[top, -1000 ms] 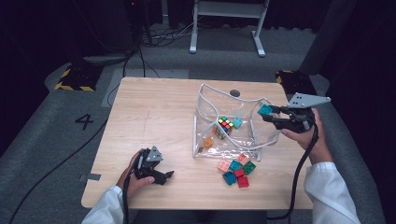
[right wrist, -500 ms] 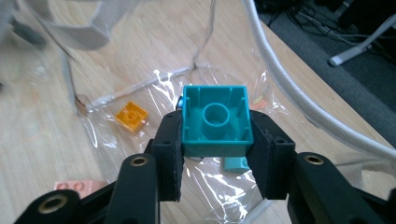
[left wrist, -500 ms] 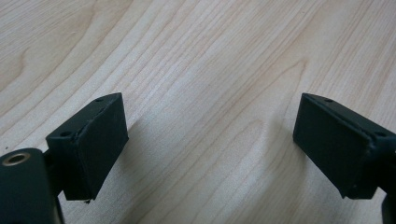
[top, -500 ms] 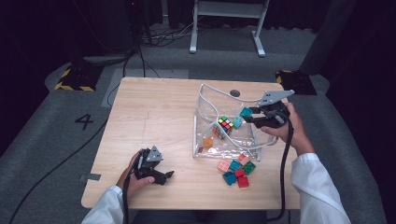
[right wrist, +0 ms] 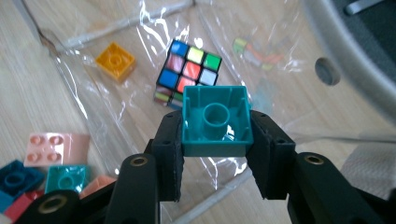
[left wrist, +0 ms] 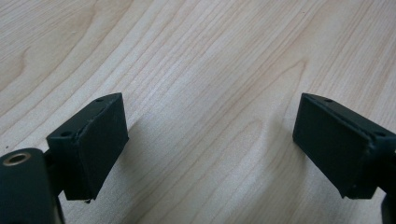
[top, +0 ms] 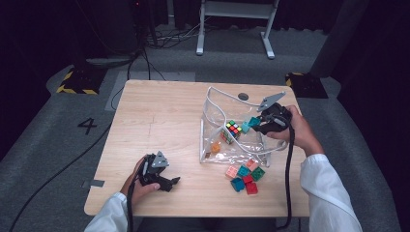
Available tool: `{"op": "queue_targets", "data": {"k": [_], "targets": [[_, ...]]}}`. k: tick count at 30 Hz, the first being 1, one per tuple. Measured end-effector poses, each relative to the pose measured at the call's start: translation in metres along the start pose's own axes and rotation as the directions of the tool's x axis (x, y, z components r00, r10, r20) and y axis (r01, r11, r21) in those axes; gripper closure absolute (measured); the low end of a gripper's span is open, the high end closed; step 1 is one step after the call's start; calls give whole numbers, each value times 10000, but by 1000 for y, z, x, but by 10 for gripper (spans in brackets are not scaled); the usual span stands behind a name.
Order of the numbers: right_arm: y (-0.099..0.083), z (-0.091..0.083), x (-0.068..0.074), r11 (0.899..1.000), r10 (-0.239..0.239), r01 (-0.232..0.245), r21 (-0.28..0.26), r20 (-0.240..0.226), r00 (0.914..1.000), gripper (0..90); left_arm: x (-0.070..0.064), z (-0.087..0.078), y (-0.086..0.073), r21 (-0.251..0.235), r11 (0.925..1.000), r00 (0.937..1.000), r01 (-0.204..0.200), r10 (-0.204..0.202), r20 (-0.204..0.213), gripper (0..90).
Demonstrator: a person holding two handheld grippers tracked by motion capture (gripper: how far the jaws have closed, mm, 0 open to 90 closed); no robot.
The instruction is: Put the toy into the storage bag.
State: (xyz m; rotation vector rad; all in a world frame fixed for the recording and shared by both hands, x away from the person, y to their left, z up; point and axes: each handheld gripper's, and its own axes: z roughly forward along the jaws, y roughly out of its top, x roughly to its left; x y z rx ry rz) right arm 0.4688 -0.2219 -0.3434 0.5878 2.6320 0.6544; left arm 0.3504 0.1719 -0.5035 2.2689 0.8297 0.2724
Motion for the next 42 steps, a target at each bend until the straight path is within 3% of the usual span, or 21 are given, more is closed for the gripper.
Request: {"op": "queue_targets", "data": {"k": [2, 7, 8, 11, 22, 28, 33, 34, 35, 37, 38, 39, 41, 42], "targets": [[-1, 2, 0, 10000, -16, 16, 83, -60, 10000, 589, 0, 0, 0, -2, 10000, 10000, -12, 12, -20, 104], [-10, 3, -6, 9935, -106, 99, 1130, 62, 9999, 589, 0, -1, 0, -19, 9999, 9998, -117, 117, -134, 105], [-10, 3, -6, 9935, -106, 99, 1130, 62, 9999, 589, 0, -1, 0, -19, 9999, 9998, -117, 117, -134, 105], [-16, 1, -7, 9792, -369, 327, 2003, 173, 9992, 589, 0, -1, 0, -16, 9999, 9999, -113, 113, -125, 104], [-32, -8, -12, 9754, -195, 73, 2202, 531, 9984, 589, 0, 0, 0, -13, 10000, 9999, -79, 79, -98, 104], [-35, -15, -13, 9887, 3, -78, 1495, 501, 9987, 535, 0, 0, 0, -9, 10000, 10000, 4, -4, -50, 104], [-42, -29, -11, 9986, 531, -532, 20, 167, 9984, 503, 0, 0, 0, -6, 10000, 10000, 20, -20, -31, 104], [-43, -33, -9, 9966, 806, -804, -152, 133, 9967, 489, 0, 0, 0, -5, 10000, 10000, 22, -22, -15, 104], [-48, -41, -6, 9909, 999, -992, -905, 36, 9950, 474, 0, 0, 0, -7, 10000, 10000, 16, -16, -39, 104], [-50, -44, -4, 9880, 1070, -1059, -1120, 43, 9942, 470, 0, 0, 0, -18, 10000, 10000, 4, -4, -45, 104], [-56, -52, -1, 9777, 1202, -1168, -1745, 90, 9927, 442, 0, 0, 0, -16, 10000, 10000, 11, -11, -34, 104], [-56, -52, -1, 9777, 1202, -1168, -1745, 90, 9927, 442, 0, 0, 0, -6, 10000, 10000, 22, -22, -39, 104], [-63, -63, 5, 9641, 1383, -1281, -2327, 281, 9900, 417, 0, 0, 0, 5, 10000, 10000, 28, -28, -21, 103], [-63, -63, 5, 9641, 1383, -1281, -2327, 281, 9900, 417, 0, 0, 0, 5, 10000, 10000, 28, -28, -21, 104]]}}
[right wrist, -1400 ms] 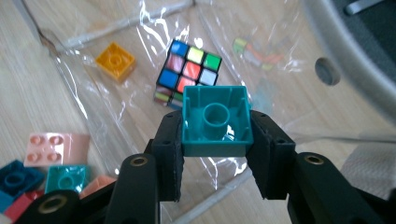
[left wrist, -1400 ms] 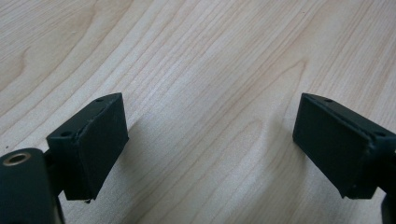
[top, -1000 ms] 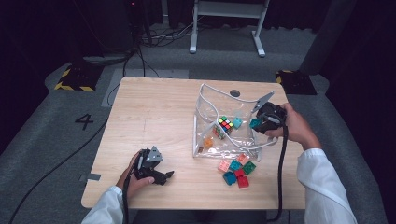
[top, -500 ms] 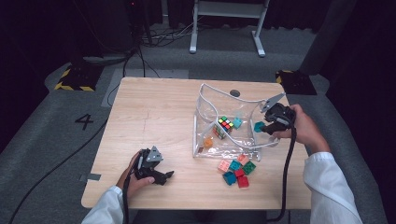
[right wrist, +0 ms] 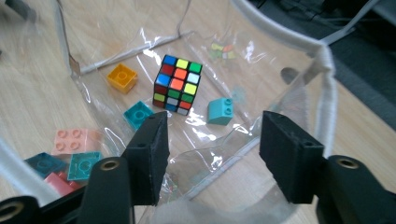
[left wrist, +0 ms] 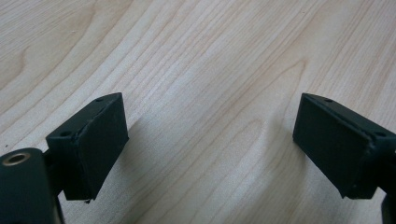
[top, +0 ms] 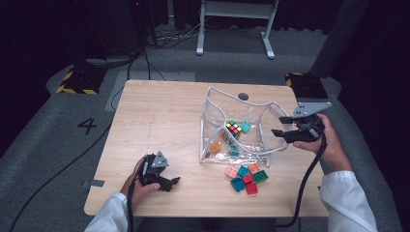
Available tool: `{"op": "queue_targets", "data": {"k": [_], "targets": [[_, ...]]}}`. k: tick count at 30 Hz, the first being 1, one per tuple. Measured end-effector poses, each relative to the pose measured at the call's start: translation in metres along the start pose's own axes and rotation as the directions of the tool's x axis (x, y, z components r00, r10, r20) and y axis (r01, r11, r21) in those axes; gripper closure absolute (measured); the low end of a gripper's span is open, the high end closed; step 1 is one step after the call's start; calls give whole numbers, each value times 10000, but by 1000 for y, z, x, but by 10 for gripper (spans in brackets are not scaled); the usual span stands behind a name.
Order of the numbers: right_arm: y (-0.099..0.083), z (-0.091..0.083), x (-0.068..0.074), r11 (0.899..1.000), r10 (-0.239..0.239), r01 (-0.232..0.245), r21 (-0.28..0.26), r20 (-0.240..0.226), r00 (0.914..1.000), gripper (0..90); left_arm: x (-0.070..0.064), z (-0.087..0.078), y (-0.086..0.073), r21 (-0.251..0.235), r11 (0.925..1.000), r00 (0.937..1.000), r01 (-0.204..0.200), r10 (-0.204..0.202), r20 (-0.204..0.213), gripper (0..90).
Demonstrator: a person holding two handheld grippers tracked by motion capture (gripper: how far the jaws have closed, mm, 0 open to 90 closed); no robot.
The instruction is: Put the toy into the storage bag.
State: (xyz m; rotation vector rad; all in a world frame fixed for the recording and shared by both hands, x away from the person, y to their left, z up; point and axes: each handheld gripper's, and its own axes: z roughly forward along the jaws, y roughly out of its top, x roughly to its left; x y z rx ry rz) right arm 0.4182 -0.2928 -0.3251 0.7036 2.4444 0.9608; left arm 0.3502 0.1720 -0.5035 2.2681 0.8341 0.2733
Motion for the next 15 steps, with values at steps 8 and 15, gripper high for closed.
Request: {"op": "queue_targets", "data": {"k": [8, 15], "targets": [[-23, -34, 17, 9894, 349, -268, -1424, 547, 9979, 368, 0, 0, 0, -14, 10000, 10000, -24, 24, -31, 104], [-52, -48, 29, 9807, 700, -540, -1878, 795, 9944, 360, 0, 0, 0, -24, 10000, 10000, -24, 24, -18, 104]]}}
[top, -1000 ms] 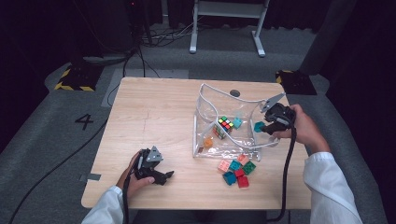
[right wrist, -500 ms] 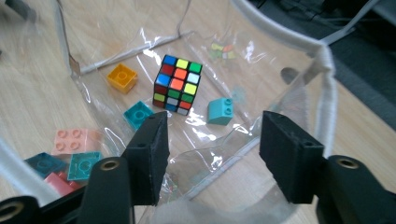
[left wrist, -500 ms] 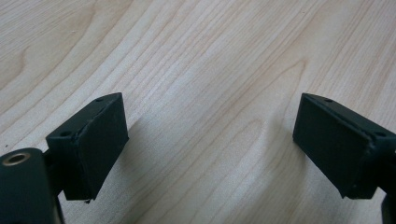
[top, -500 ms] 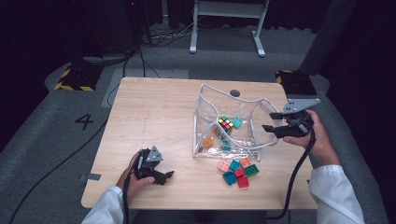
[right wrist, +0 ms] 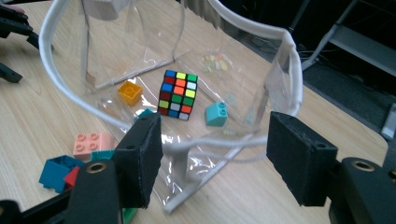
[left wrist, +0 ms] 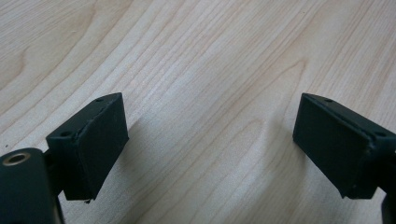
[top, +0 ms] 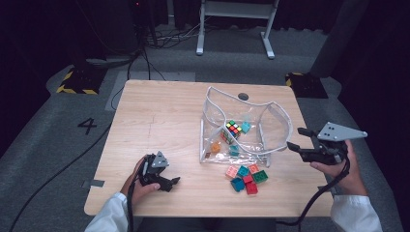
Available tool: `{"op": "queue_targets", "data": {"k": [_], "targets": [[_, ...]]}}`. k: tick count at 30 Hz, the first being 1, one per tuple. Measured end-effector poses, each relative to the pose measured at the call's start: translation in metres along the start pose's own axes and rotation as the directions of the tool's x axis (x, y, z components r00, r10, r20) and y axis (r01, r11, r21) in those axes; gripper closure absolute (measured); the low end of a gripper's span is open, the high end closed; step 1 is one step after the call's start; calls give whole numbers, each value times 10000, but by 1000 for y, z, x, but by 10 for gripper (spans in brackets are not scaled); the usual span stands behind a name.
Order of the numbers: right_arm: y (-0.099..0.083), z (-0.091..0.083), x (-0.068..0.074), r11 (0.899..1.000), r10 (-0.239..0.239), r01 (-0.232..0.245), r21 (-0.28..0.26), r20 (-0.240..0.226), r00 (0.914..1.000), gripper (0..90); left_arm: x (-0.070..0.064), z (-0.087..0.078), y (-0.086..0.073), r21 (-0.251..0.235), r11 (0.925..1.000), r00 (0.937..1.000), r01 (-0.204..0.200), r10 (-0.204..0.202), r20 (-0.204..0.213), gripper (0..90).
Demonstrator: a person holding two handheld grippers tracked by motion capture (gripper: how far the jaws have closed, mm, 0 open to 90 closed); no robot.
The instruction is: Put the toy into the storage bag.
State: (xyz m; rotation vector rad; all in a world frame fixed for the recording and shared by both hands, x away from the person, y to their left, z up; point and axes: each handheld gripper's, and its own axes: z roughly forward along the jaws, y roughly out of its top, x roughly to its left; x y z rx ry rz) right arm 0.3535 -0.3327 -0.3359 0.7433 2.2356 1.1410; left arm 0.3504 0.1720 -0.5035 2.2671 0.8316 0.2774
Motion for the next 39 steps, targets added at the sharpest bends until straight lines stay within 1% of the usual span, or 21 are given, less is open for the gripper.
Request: {"op": "queue_targets", "data": {"k": [2, 3, 4, 6, 7, 8, 13, 14, 15, 16, 18, 20, 22, 23, 25, 27, 28, 30, 32, 34, 39], "targets": [[-13, -5, 5, 9999, 90, -89, -75, 107, 9999, 352, 0, 0, 0, -4, 10000, 10000, -7, 7, -13, 104], [-13, -5, 5, 9999, 90, -89, -75, 107, 9999, 352, 0, 0, 0, -4, 10000, 10000, -7, 7, -13, 103], [-20, -8, 7, 9998, 129, -128, -148, 125, 9998, 352, 0, 0, 0, -1, 10000, 10000, 4, -4, 2, 104], [-24, -8, 9, 9997, 166, -165, -161, 44, 9999, 353, 0, 0, 0, -6, 10000, 10000, -5, 5, -12, 104], [-30, -8, 11, 9998, 102, -101, -141, 85, 9999, 354, 0, 0, 0, -2, 10000, 10000, -10, 10, -11, 104], [-39, -8, 16, 9997, 246, -246, -62, -22, 9997, 358, 0, -1, 0, 4, 10000, 9999, -90, 90, -114, 103], [-56, -2, 23, 9992, 383, -381, 133, -165, 9991, 367, 1, -1, 0, 7, 9999, 9999, -119, 119, -95, 103], [-62, 1, 27, 9984, 548, -542, 187, -290, 9981, 369, 1, -1, 0, 9, 9999, 9999, -118, 118, -93, 103], [-65, 3, 28, 9981, 569, -561, 259, -349, 9978, 372, 0, -1, 0, 7, 9999, 9999, -116, 116, -96, 104], [-74, 10, 35, 9973, 597, -574, 452, -502, 9970, 374, 1, -1, 0, 8, 9999, 9999, -119, 119, -94, 104], [-81, 16, 40, 9963, 665, -621, 593, -740, 9950, 376, 1, -1, 0, 9, 9999, 9999, -118, 118, -94, 104], [-84, 19, 43, 9958, 671, -615, 674, -838, 9942, 377, 1, -1, 0, 9, 9999, 9999, -119, 119, -94, 104], [-93, 32, 53, 9938, 753, -650, 908, -1158, 9904, 378, 0, -1, 0, 6, 9999, 9999, -118, 118, -96, 103], [-93, 32, 53, 9938, 753, -650, 908, -1158, 9904, 378, 0, -1, 0, 6, 9999, 9999, -118, 118, -96, 104], [-97, 40, 59, 9922, 742, -604, 1094, -1270, 9891, 377, 0, -1, 0, 8, 9999, 9999, -118, 118, -98, 104], [-101, 49, 64, 9904, 963, -807, 1126, -1406, 9854, 379, 0, -1, 0, 6, 9999, 9999, -120, 120, -97, 104], [-104, 58, 69, 9881, 1036, -848, 1280, -1488, 9834, 377, 0, -1, 0, 6, 9999, 9999, -120, 120, -98, 103], [-108, 65, 72, 9865, 1123, -911, 1361, -1572, 9812, 374, 1, -1, 0, 7, 9999, 9999, -120, 120, -97, 103], [-109, 69, 74, 9855, 1107, -873, 1458, -1611, 9807, 373, 0, -1, 0, 6, 9999, 9999, -118, 119, -96, 104], [-112, 78, 76, 9839, 1154, -889, 1549, -1710, 9785, 369, 0, 0, 0, 7, 10000, 9999, -80, 80, -62, 104], [-113, 88, 81, 9822, 1105, -813, 1692, -1710, 9791, 351, 0, 0, 0, 1, 10000, 10000, -45, 45, -69, 103]]}}
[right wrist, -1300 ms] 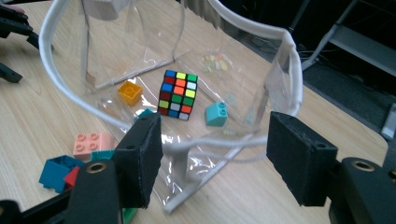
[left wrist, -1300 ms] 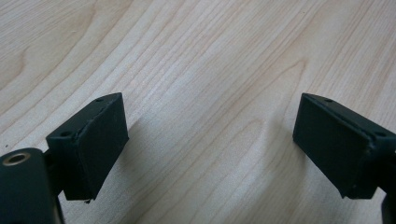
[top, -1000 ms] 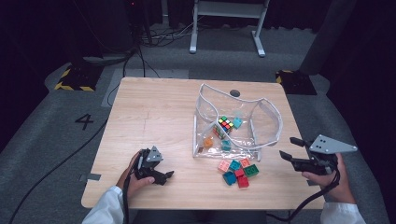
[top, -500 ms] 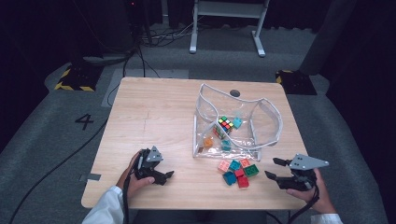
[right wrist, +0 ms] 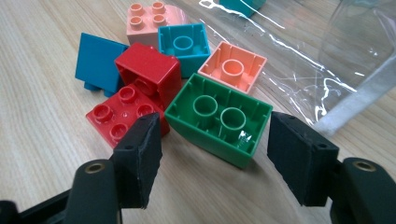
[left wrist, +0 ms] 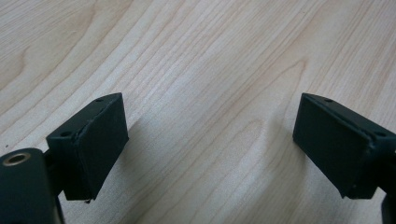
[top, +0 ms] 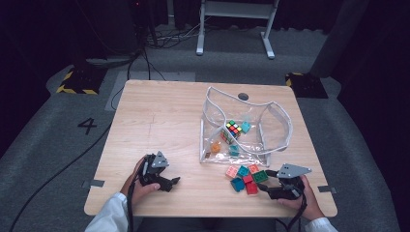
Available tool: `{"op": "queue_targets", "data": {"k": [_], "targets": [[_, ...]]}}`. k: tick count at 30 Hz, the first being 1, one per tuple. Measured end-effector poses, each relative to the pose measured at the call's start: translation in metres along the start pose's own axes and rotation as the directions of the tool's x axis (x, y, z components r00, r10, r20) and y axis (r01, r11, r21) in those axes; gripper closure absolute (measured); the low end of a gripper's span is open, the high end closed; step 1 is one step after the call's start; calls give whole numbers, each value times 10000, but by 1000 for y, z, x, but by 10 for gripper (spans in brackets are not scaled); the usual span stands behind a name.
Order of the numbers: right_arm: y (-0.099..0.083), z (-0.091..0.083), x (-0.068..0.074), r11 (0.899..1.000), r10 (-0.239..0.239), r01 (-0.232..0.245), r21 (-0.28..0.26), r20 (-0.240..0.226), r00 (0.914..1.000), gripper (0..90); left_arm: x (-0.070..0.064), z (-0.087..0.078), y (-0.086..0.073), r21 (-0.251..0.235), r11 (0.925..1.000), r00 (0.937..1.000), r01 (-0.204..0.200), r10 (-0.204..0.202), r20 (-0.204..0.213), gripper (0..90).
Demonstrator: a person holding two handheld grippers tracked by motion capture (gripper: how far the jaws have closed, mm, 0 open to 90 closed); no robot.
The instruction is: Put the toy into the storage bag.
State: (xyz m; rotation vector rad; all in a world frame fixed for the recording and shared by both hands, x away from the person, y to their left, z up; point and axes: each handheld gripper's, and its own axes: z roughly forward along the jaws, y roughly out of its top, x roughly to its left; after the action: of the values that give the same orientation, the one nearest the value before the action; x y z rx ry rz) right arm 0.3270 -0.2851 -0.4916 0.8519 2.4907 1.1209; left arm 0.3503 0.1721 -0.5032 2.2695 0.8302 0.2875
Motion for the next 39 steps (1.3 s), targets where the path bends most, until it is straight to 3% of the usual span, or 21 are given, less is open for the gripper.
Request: {"op": "queue_targets", "data": {"k": [15, 39], "targets": [[2, 12, -1, 9997, 238, -240, 53, 428, 9988, 352, 0, 0, 0, 1, 10000, 10000, 2, -2, -21, 103], [-6, -13, -13, 9994, 310, -301, -166, 588, 9978, 355, 0, 0, 0, 0, 10000, 10000, 5, -5, -10, 104]]}}
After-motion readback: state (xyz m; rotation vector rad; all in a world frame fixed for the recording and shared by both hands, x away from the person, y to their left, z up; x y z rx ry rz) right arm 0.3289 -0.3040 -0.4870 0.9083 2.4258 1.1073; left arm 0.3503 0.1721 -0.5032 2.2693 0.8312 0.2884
